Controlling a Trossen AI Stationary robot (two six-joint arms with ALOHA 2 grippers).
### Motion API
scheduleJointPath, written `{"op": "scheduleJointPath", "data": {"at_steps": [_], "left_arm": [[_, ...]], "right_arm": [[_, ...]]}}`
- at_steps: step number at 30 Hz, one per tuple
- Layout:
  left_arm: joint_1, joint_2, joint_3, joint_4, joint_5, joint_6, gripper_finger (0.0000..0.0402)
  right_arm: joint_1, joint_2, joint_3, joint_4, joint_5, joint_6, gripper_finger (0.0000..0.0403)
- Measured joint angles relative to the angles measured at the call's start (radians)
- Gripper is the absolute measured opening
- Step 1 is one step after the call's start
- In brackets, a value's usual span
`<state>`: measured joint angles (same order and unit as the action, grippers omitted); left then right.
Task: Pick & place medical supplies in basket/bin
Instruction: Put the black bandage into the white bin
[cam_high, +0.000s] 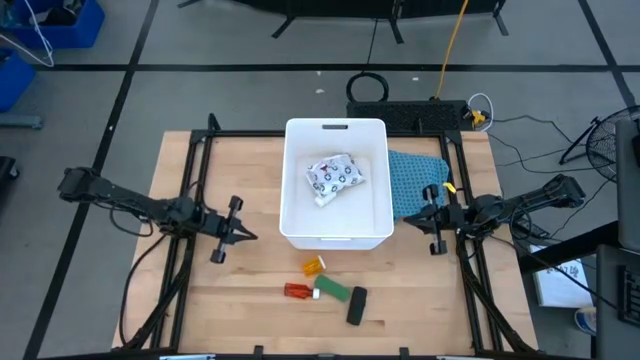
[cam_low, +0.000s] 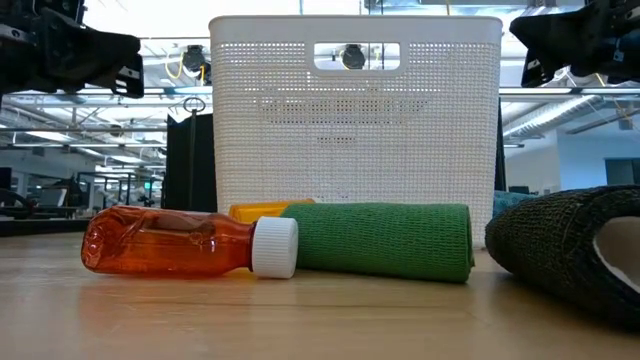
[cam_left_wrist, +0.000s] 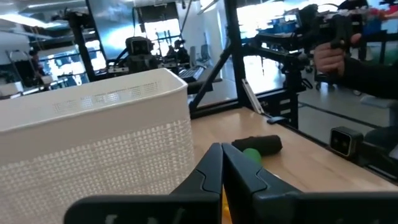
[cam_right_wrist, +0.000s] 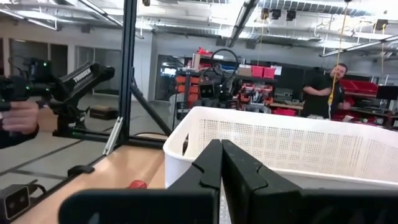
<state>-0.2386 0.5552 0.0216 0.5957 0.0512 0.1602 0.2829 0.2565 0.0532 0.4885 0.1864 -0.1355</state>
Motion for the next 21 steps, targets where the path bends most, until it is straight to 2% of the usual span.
{"op": "scheduleJointPath", "data": {"at_steps": [9,21], "left_arm": [[0.0,0.0,0.0,0.0,-0.072,-0.039,0.0031],[0.0,0.0,0.0,-0.002,-0.088,-0.001,0.0004]], "right_arm": [[0.0,0.0,-0.002,0.002,0.0,0.003,0.0],[0.0,0.0,-0.003,0.009,0.0,-0.033,0.0]]}}
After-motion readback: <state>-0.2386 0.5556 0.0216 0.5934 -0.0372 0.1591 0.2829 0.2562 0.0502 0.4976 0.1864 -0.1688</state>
